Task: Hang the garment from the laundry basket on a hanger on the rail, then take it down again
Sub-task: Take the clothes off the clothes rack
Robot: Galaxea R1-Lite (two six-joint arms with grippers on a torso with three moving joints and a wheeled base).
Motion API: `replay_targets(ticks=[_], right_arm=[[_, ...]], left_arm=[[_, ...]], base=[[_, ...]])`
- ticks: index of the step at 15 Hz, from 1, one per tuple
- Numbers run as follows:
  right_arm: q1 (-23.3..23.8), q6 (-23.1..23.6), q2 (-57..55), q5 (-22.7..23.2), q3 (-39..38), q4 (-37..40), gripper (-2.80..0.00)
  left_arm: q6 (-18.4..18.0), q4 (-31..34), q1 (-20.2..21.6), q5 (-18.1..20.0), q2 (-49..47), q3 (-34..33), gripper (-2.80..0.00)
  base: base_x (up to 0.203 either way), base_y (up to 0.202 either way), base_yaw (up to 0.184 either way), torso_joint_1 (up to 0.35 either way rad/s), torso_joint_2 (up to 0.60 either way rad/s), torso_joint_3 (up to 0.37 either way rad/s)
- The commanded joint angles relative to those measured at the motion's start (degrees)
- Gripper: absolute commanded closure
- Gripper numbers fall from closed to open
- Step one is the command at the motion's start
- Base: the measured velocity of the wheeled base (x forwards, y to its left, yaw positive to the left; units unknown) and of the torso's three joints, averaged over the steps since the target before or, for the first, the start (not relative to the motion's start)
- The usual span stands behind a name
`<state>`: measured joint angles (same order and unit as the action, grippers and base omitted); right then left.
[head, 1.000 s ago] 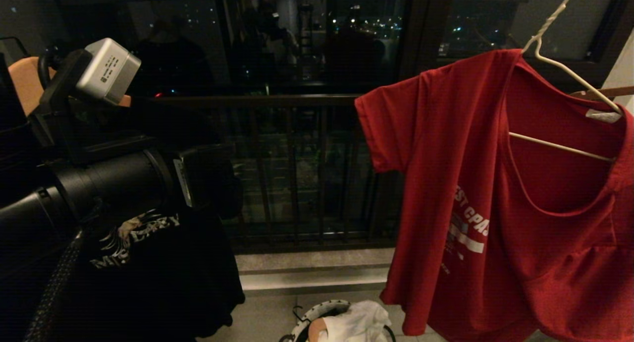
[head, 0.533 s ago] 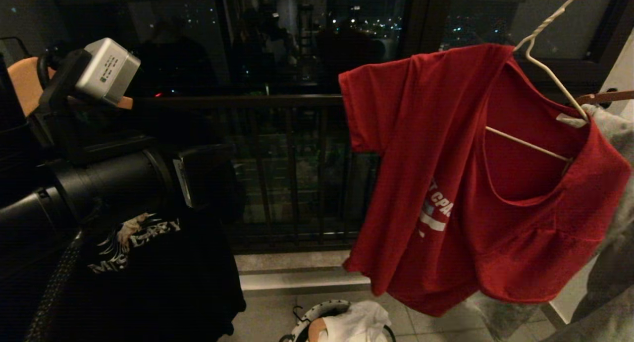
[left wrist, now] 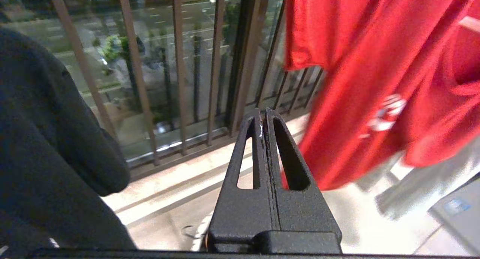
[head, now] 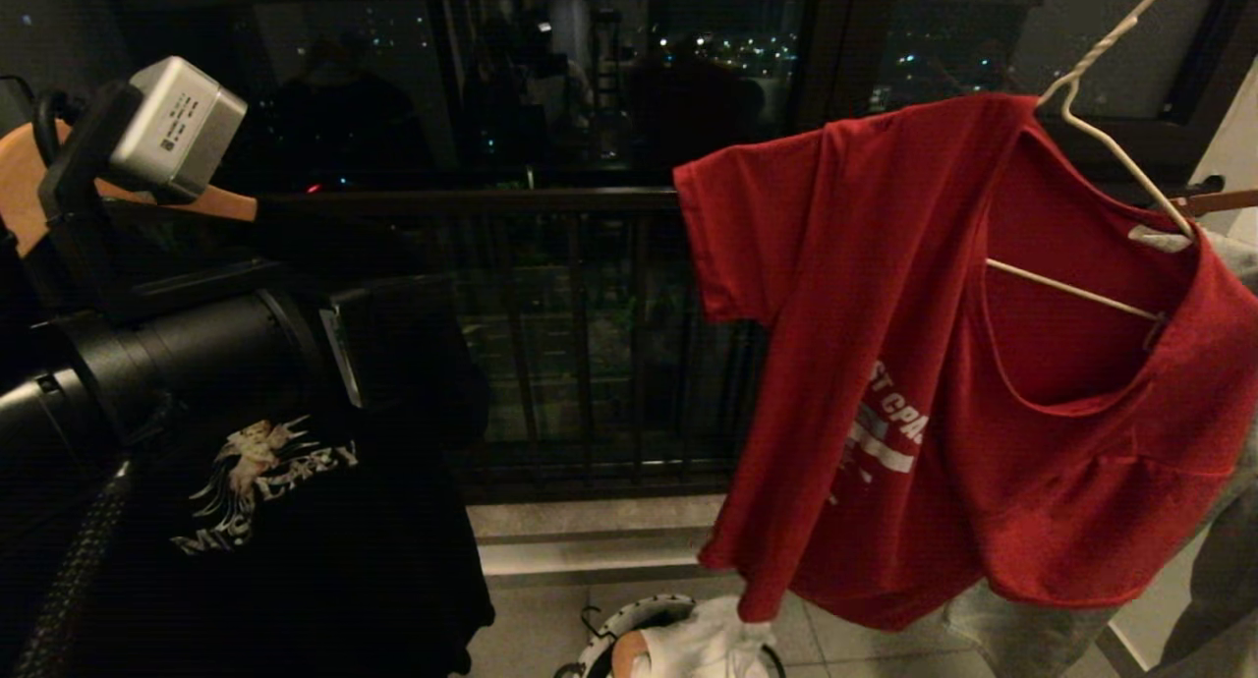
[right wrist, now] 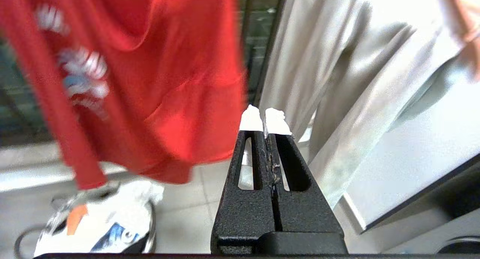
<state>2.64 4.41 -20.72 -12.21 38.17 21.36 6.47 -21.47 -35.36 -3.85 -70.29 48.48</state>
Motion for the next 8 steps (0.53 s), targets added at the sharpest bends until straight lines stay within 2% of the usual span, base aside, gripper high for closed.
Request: replay_targets(ticks=[1,4,6,8], right_arm=[[0.7,-0.1,6.1,2.7,-6.8,-0.3,0.0],[0.2,-0.8,7.5,7.2,-14.7,-4.7,0.0],[-0.8,-0.6,10.0,11.1,-19.7,-7.1,0.0],[-2.3,0.8,11.7,12.2,-23.9,-7.6,0.0]], left_arm=[[-1.5,-0.2,0.0,-0.1,0.2,-0.7,0.0],[-3.2,-1.7,0.0,-0.1,0.0,-1.3,0.0],[-6.7,-1.7,1.1,-0.3,-0.1,-2.0,0.0],[-7.2,-1.6,1.8,-0.4,-0.2,-2.0,0.0]], base=[[0.0,0.0,0.0,0.0,0.0,0.0],[0.0,0.0,0.0,0.0,0.0,0.0],[0.0,0.0,0.0,0.0,0.0,0.0],[0.0,0.0,0.0,0.0,0.0,0.0]])
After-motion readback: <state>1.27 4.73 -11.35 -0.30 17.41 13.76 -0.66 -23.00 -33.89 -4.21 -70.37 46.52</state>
